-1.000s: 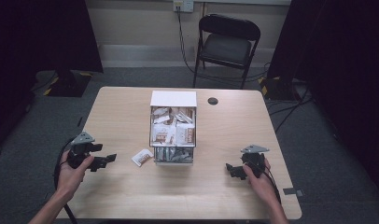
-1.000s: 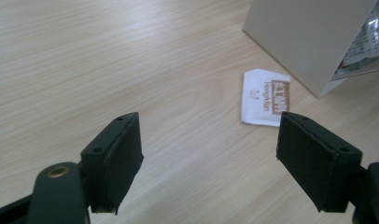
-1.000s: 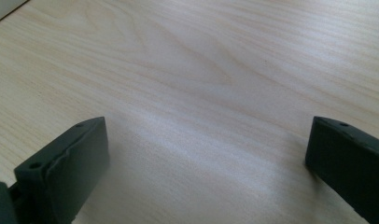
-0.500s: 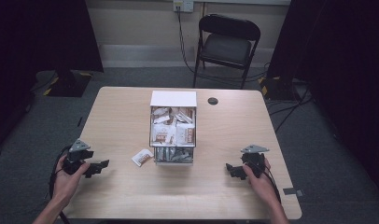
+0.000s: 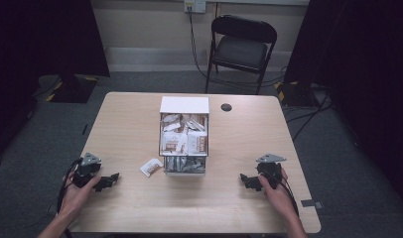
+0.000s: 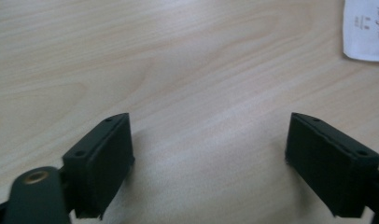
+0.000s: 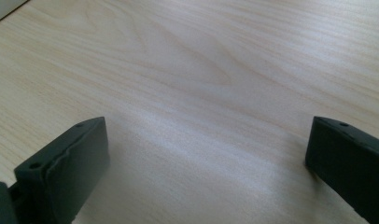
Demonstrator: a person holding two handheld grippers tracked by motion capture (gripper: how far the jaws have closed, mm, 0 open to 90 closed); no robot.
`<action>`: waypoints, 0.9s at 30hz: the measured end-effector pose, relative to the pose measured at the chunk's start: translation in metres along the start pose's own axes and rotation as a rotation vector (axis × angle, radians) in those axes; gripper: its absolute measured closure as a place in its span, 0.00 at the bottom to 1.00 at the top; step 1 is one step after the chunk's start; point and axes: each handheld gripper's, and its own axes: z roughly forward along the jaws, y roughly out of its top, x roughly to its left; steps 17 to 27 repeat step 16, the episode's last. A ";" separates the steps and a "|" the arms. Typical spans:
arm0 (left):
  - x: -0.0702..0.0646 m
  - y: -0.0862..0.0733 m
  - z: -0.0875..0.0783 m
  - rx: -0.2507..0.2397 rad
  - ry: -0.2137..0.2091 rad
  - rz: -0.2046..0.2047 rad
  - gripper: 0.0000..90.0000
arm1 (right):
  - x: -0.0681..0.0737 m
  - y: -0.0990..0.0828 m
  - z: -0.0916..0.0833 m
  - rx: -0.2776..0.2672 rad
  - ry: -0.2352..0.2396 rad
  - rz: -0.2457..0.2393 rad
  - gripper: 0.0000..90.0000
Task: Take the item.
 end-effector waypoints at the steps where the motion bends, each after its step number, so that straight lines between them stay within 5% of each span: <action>1: -0.001 0.000 0.000 0.002 0.008 -0.004 0.14 | 0.000 0.000 0.000 0.000 0.000 0.000 0.00; 7: -0.002 -0.002 0.004 -0.025 0.029 -0.015 0.07 | 0.000 0.000 0.000 0.000 0.000 0.000 0.00; 27: -0.003 -0.002 0.005 -0.025 0.035 -0.022 0.06 | 0.000 0.000 0.000 0.001 -0.002 0.002 0.00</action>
